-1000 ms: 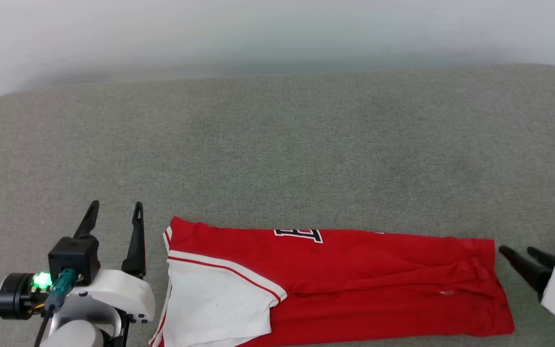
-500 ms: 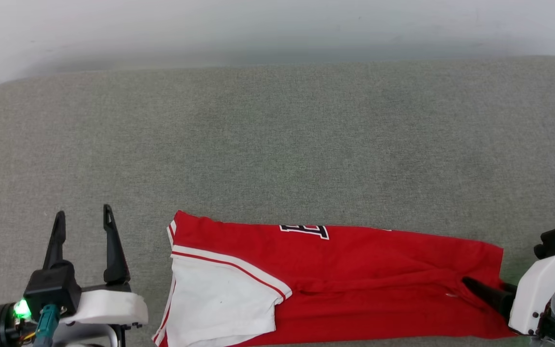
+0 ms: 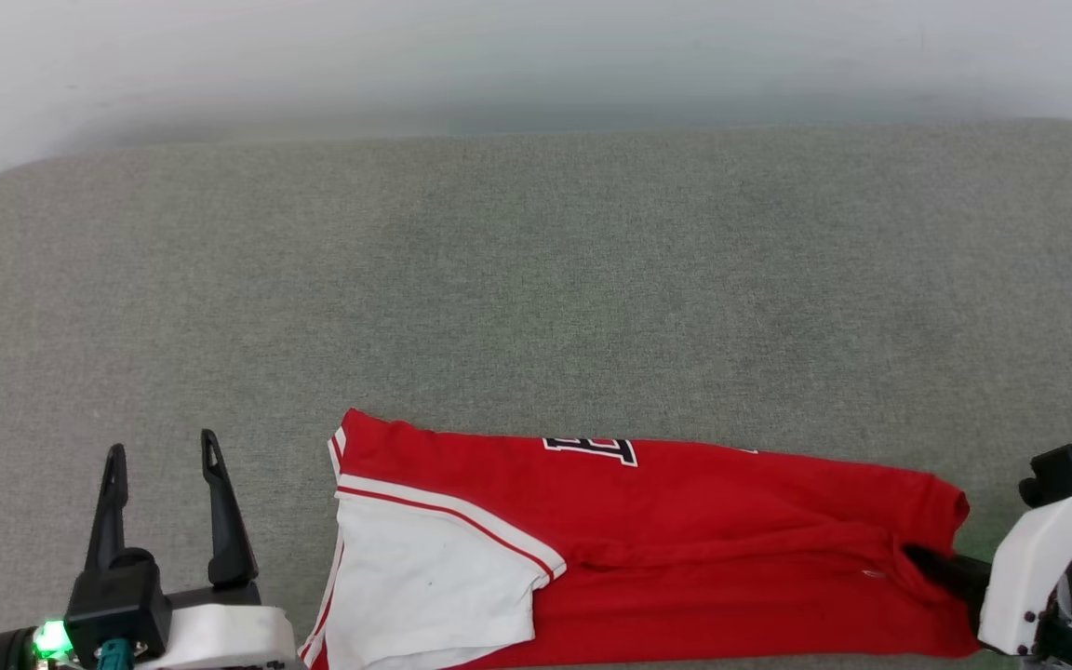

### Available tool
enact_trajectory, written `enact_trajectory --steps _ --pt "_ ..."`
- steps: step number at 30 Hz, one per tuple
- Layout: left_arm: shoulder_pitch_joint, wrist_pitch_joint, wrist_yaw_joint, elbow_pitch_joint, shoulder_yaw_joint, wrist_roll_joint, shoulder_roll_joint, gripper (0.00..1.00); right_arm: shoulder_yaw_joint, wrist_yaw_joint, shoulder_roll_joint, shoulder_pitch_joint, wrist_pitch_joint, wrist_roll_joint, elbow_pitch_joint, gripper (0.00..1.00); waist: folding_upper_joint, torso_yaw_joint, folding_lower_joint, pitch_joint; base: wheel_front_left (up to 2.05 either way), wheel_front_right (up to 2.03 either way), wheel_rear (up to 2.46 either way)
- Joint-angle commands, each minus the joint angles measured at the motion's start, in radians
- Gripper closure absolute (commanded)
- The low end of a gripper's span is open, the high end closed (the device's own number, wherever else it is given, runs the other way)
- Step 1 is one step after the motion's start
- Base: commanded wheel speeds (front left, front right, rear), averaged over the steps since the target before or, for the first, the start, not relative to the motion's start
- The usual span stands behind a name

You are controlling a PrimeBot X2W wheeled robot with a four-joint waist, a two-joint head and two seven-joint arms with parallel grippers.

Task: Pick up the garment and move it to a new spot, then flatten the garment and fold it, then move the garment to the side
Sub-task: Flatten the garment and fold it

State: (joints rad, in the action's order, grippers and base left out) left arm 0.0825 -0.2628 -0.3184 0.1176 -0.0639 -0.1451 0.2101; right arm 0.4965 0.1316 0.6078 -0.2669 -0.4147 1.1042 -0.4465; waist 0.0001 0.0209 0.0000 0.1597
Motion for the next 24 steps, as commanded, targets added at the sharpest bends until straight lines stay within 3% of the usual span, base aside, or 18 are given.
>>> enact_trajectory --steps 1,14,24 --pt "0.016 -0.002 0.015 0.004 0.009 0.015 -0.015 0.00 -0.004 -0.002 0.016 0.003 0.003 -0.004 -0.009 1.00 -0.0001 0.000 0.0000 -0.008 0.00 0.00 0.00" --pt "0.071 -0.002 0.092 -0.008 0.060 0.092 -0.084 0.00 -0.097 -0.001 0.186 0.016 -0.050 -0.035 -0.042 1.00 -0.0001 0.002 0.0000 -0.062 0.00 0.00 0.00" --pt "0.095 -0.003 0.112 -0.019 0.085 0.112 -0.105 0.00 -0.113 -0.001 0.171 0.070 -0.162 0.042 0.251 1.00 -0.0001 0.002 0.0000 -0.083 0.00 0.00 0.00"
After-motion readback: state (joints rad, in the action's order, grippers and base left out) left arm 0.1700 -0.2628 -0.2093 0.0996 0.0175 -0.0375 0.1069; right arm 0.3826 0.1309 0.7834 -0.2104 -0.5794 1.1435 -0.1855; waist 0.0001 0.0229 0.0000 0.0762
